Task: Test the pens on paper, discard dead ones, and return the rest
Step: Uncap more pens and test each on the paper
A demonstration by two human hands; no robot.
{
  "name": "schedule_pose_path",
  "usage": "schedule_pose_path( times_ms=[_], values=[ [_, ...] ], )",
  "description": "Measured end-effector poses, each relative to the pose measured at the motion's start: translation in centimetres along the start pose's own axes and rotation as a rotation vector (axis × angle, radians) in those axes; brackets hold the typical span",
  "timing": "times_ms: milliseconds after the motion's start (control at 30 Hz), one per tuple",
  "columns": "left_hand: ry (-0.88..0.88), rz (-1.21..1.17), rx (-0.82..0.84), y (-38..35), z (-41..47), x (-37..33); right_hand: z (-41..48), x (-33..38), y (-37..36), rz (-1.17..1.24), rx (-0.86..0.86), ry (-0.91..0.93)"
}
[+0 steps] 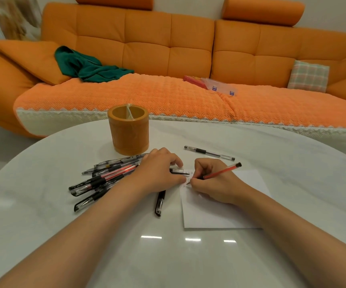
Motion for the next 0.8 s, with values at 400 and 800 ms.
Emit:
schedule_pose_path(
  times_ms=[400, 800],
  values=[
    [0.001, 0.001, 0.002, 0.04, -0.10, -0.03, 0.10, -0.01, -0.16, -0.051, 0.006, 0.004],
    [0.014, 0.014, -0.004, 0.10, -0.15, -0.07, 0.23, 0.01, -0.18, -0.099, -0.014, 0.034]
  ],
)
Point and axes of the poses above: each hand's wrist, its own z-axis towards the middle knuckle, its own y-axis out of the back of the hand, x = y × z, the point moved 9 cm from there along z, towards the middle knuckle, and after that the axes turned 15 degrees about -z, right-handed, at the moved point
